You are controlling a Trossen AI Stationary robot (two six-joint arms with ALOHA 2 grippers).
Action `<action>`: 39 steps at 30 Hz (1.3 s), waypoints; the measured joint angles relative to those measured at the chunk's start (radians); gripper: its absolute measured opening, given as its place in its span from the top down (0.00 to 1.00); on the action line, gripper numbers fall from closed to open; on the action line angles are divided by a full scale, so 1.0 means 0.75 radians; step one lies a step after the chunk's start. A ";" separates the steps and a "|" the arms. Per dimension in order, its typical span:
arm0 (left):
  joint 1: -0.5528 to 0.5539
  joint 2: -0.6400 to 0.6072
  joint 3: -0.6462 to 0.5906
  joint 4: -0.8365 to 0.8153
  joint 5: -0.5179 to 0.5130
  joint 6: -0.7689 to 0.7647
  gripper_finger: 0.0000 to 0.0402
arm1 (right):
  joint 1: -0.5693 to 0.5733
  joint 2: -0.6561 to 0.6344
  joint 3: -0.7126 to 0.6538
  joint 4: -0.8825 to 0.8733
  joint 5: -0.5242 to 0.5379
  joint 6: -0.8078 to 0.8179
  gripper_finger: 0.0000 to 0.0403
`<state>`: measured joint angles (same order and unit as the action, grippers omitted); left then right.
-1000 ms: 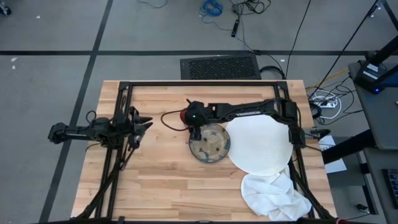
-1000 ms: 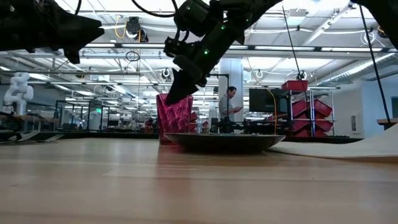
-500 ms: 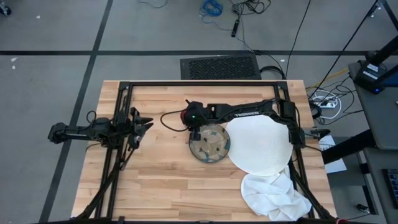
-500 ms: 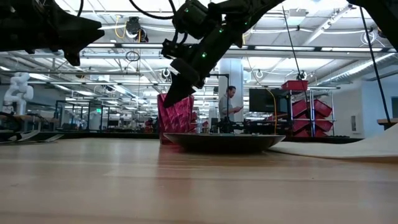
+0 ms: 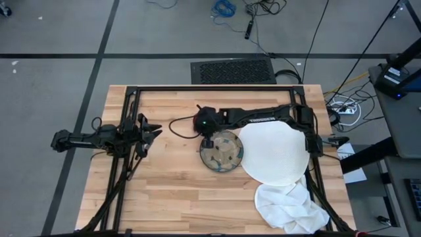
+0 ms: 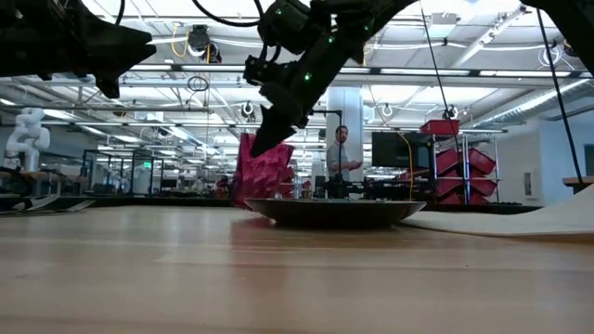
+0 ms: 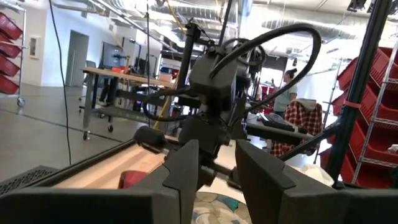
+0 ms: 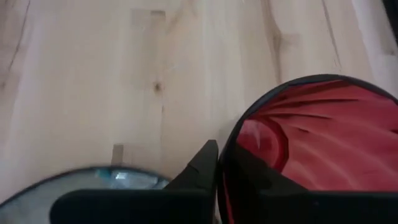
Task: Set table place
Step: Put the red glass to the top right of the table
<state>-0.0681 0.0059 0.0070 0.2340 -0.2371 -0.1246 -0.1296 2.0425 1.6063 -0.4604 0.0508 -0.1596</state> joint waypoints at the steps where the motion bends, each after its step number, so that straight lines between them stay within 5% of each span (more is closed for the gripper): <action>1: 0.000 0.000 0.000 0.001 0.000 0.000 0.77 | -0.002 -0.005 0.030 -0.056 0.001 0.001 0.99; 13: 0.000 0.000 0.000 -0.022 -0.001 0.000 0.77 | -0.161 -0.286 0.132 -0.659 0.152 0.123 1.00; 20: 0.000 0.000 0.000 -0.038 -0.001 -0.076 0.77 | -0.264 -0.506 0.096 -0.795 0.181 0.202 1.00; 29: 0.000 0.000 0.000 -0.045 -0.001 -0.106 0.77 | -0.436 -0.749 -0.184 -0.805 0.183 0.294 1.00; 39: 0.000 0.000 0.000 -0.045 -0.002 -0.106 0.77 | -0.596 -0.787 -0.542 -0.618 0.168 0.301 1.00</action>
<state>-0.0678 0.0059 0.0067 0.2002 -0.2382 -0.2039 -0.5763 1.4525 1.1996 -0.9242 0.1766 0.0660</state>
